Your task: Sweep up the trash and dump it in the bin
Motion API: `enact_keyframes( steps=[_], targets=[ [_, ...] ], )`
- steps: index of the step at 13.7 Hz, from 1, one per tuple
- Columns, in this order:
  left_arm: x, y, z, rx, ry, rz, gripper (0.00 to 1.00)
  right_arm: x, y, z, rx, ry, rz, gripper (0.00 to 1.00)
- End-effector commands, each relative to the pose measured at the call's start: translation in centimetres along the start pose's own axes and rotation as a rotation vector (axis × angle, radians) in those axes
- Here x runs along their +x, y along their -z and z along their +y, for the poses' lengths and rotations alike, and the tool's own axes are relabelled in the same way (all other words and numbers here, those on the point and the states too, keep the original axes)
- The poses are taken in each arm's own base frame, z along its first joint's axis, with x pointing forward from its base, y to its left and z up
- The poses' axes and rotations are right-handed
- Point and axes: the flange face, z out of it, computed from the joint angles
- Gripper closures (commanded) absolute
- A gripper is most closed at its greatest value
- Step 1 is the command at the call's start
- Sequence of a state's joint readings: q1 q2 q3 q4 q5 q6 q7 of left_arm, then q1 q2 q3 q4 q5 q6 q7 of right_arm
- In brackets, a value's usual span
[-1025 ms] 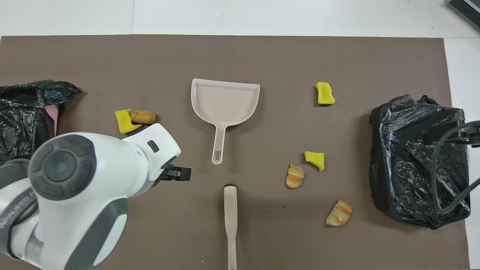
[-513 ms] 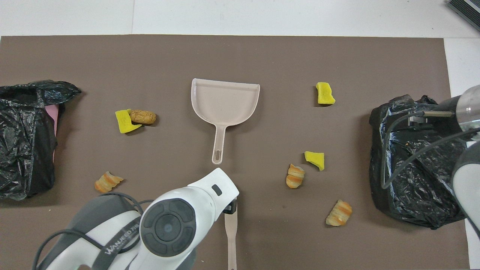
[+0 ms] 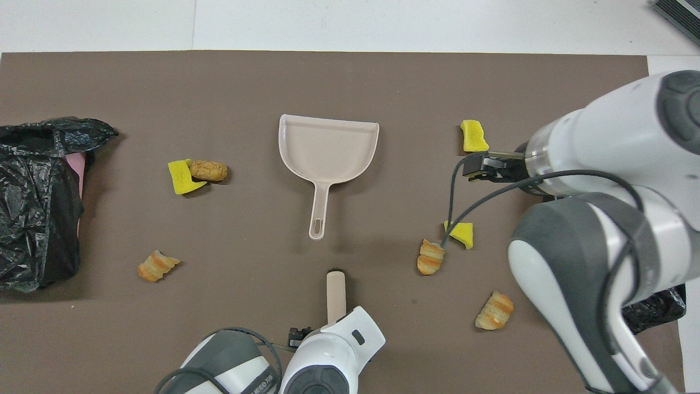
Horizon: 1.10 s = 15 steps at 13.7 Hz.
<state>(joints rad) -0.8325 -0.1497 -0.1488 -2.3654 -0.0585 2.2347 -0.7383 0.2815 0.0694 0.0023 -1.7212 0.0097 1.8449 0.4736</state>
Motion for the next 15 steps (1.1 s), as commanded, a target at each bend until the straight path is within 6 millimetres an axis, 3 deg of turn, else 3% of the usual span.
enact_keyframes(
  steps=[1, 4, 5, 10, 11, 13, 15],
  targets=[
    [-2.3, -2.1, 1.2, -0.001, 0.006, -0.006, 0.0, 0.0, -3.0, -6.1, 0.005, -0.033, -0.001, 0.0],
    [-4.4, -3.3, 1.7, 0.014, -0.014, -0.018, 0.0, 0.6, -7.2, -10.6, -0.003, -0.109, -0.017, 0.0],
    [-5.0, -3.6, 1.9, 0.014, -0.028, -0.018, 0.0, 0.2, -8.2, -13.4, -0.002, -0.094, -0.018, 0.0],
    [-5.3, -4.2, 1.5, 0.018, -0.01, -0.021, 0.02, -0.7, -15.3, -23.8, 0.0, -0.165, -0.009, 0.0],
    [-5.3, -4.2, 1.5, 0.019, 0.001, -0.022, 0.1, -1.1, -16.1, -25.3, 0.005, -0.152, -0.007, 0.0],
    [-5.4, -4.3, 1.4, 0.021, 0.002, -0.025, 0.11, -1.1, -17.7, -26.4, 0.032, -0.146, 0.003, 0.0],
    [-5.2, -4.3, 1.3, 0.021, 0.007, -0.024, 0.12, -2.9, -19.1, -27.7, 0.024, -0.112, -0.003, 0.0]
  ],
)
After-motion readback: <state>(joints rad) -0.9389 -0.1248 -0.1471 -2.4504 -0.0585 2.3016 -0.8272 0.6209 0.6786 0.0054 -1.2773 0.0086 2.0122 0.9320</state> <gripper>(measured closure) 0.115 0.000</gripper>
